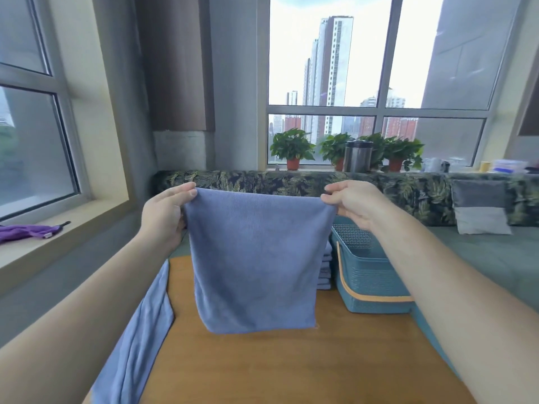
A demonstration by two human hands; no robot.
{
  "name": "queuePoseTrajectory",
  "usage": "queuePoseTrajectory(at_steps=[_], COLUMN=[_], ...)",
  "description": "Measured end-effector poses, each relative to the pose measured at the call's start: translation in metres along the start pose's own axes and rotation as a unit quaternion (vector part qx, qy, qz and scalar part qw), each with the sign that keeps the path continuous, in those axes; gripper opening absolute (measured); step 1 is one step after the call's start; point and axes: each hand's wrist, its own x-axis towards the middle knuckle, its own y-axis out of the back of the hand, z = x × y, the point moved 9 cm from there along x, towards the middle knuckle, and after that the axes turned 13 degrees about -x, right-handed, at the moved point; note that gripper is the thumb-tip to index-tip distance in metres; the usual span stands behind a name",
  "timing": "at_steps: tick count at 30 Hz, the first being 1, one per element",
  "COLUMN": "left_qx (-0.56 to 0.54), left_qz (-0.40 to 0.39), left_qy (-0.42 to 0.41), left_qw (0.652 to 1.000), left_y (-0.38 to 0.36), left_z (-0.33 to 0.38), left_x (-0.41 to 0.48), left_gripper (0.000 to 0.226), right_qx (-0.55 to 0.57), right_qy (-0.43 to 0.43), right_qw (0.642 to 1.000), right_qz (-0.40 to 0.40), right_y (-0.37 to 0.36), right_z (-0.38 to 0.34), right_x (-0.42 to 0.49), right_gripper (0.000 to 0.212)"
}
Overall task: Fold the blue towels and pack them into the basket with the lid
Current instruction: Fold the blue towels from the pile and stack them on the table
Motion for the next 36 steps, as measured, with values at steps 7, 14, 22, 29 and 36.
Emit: queuePoseTrajectory(at_steps=[7,14,22,29,36], left_qx=[0.142,0.391,0.38,0.238,0.245], left_qz=[-0.047,-0.087,-0.09,-0.089,-0.092], left_qy=[-0.101,-0.201,-0.03,-0.044,-0.028], left_qw=[0.984,0.894,0.92,0.966,0.965], left_y=[0.002,-0.013,-0.005,-0.007,0.045], left_z=[0.03,0.059,-0.018,-0.042,-0.091], left_x=[-0.024,-0.049,-0.017,0.005,-0.041], left_gripper=[0.032,0.005,0.01,0.006,0.004], right_qx=[-0.177,-0.37,-0.311,-0.241,-0.324], right_qy=[0.098,0.173,0.085,0.134,0.183], right_qw=[0.978,0.913,0.947,0.959,0.926], right_qz=[-0.048,0.008,0.007,0.069,0.065], right_y=[0.004,0.025,0.009,0.0,-0.016], right_z=[-0.024,-0.046,0.033,0.047,0.094], right_x=[-0.054,-0.085,-0.031,-0.01,-0.045], right_gripper=[0.031,0.011,0.002,0.012,0.011])
